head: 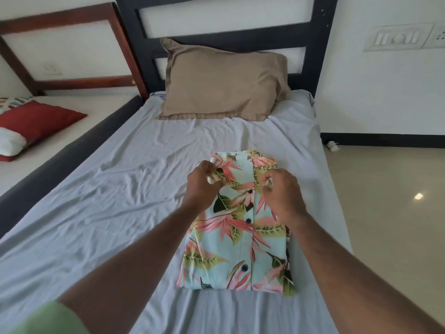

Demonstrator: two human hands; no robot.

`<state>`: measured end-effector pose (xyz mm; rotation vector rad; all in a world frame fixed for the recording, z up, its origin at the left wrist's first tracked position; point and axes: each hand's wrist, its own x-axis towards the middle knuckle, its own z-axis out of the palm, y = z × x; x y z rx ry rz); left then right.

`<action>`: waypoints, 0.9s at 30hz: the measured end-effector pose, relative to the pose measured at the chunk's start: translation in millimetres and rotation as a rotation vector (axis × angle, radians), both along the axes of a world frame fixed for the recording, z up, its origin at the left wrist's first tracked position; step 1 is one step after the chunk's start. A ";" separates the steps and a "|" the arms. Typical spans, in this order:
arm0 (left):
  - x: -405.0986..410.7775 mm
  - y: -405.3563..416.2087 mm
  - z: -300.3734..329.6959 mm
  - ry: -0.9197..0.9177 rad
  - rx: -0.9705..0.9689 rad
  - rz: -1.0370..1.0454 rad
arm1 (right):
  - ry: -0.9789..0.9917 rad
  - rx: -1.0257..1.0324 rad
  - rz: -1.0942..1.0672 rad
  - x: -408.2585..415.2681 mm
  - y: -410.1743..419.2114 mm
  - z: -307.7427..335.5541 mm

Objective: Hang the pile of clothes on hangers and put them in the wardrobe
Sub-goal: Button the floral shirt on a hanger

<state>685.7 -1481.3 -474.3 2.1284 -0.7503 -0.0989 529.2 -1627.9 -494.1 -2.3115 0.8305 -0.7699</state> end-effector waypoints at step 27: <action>-174.7 543.7 33.1 0.222 -0.018 0.327 | 0.209 0.150 0.800 -61.7 481.4 15.2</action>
